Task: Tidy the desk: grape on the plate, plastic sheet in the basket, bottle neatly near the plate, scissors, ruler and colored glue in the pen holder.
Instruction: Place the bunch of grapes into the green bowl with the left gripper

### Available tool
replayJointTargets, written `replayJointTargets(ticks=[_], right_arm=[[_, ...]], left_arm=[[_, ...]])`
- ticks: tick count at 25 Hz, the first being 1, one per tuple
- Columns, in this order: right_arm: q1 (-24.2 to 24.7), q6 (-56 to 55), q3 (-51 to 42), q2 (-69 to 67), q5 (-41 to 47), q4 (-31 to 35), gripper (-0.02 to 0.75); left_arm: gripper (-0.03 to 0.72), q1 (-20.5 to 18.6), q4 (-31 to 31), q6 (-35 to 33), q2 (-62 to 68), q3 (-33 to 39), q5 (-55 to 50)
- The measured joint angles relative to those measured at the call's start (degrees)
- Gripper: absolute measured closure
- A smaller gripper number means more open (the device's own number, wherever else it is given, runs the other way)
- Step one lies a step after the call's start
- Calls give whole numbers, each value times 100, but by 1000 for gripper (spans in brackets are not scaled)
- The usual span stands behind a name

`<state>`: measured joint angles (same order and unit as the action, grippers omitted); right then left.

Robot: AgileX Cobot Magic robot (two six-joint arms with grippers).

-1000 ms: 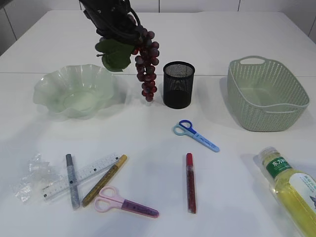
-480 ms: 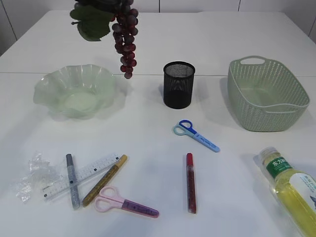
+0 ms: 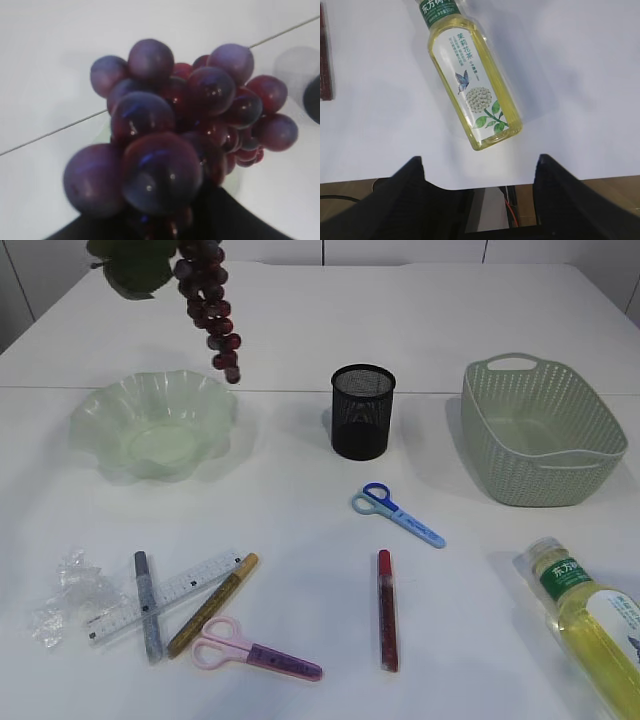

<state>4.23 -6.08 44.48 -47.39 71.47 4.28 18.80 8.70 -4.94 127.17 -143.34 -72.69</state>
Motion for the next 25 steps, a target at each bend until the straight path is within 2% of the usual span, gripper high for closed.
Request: replayJointTargets(ticks=[8,15,19,25], right_arm=[[0,0,0,0,0,0,207],[0,0,0,0,0,0,207],[0,0,0,0,0,0,207],[0,0,0,0,0,0,207]], left_arm=[[493,-563,-50,292,-50,135,0],[493,-953,-465,300,-64,640,0],[493,-1082,-746,300,-69,974,0],[493,-1108,-824,300,-69,1431,10]])
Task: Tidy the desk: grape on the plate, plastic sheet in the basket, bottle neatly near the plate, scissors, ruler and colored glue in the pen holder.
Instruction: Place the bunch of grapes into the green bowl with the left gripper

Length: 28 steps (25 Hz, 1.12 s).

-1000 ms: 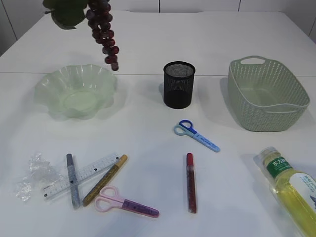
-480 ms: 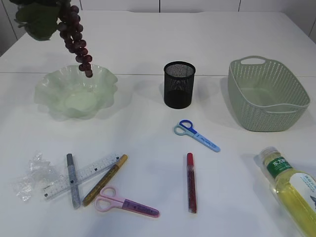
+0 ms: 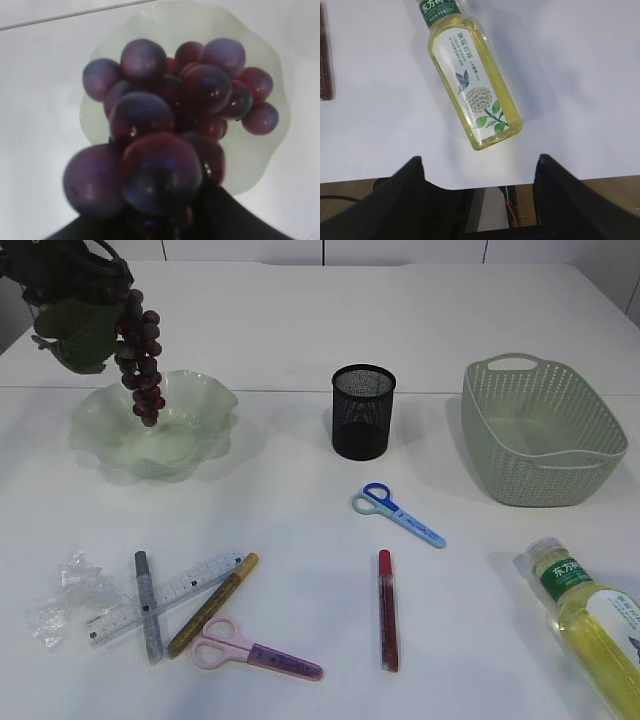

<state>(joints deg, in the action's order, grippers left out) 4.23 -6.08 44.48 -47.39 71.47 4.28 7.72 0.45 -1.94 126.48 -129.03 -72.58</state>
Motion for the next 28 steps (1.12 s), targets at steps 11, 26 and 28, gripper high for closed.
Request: replayJointTargets(ticks=[11,26,28], right_arm=[[0,0,0,0,0,0,207],[0,0,0,0,0,0,207],[0,0,0,0,0,0,207]], left_arm=[[492,0,-9,0,0,360,32],[491,0,-150,9,656,360,125],[490,0,-148,9,764,360,125]])
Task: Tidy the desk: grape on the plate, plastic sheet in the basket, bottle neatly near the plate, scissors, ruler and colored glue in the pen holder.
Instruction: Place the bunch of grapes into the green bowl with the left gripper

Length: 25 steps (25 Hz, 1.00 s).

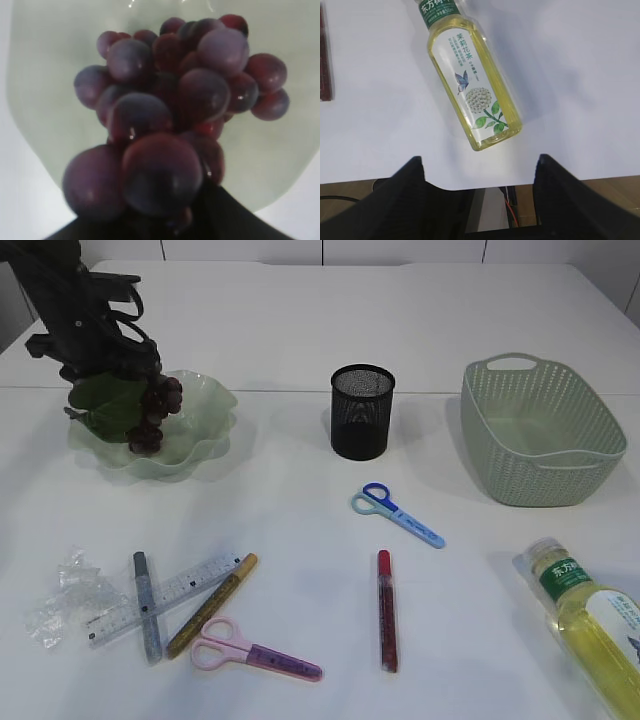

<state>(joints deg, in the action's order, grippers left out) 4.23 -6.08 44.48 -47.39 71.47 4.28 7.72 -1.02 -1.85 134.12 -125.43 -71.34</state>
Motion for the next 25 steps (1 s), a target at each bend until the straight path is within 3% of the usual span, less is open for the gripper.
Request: replayJointTargets(ticks=[8,14,25], right_arm=[[0,0,0,0,0,0,207],[0,0,0,0,0,0,207],[0,0,0,0,0,0,207]], left_arm=[[477,0,-101,0,176,0,27],[356,0,-197,0,199,0,90],[250,0,-209,0,199,0,276]])
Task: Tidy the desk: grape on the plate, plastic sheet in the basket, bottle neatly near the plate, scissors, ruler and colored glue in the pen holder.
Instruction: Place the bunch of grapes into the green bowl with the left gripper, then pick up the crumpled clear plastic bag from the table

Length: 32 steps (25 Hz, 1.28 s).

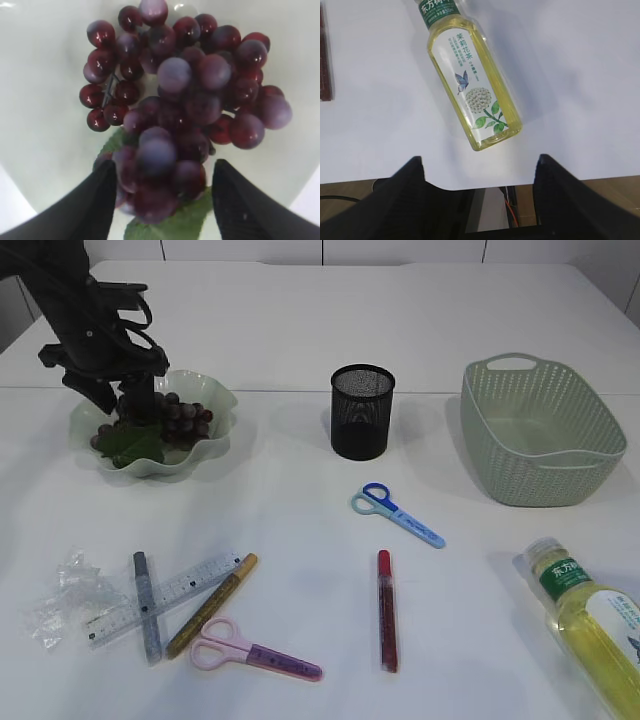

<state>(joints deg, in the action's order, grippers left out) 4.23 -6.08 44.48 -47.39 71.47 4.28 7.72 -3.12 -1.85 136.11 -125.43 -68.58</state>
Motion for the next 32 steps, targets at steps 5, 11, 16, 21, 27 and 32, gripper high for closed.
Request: replayJointTargets(ticks=[5,11,16,21,27,32], right_arm=[[0,0,0,0,0,0,207],[0,0,0,0,0,-9,207],[0,10,0,0,0,-9,207],[0,10,0,0,0,-9,207],[0,10,0,0,0,71,207],[0,10,0,0,0,252,207]], left_arm=[[237,0,19,0,13,-78,-47],[224,0,19,185,-29,-646,-198],[185,0,19,234,-347,-656,-255],[182,0,19,269,-1012,-164,-255],[183,0,19,269,-2221,1195,-255],[183,0,19,269,-3184,2289,-259]])
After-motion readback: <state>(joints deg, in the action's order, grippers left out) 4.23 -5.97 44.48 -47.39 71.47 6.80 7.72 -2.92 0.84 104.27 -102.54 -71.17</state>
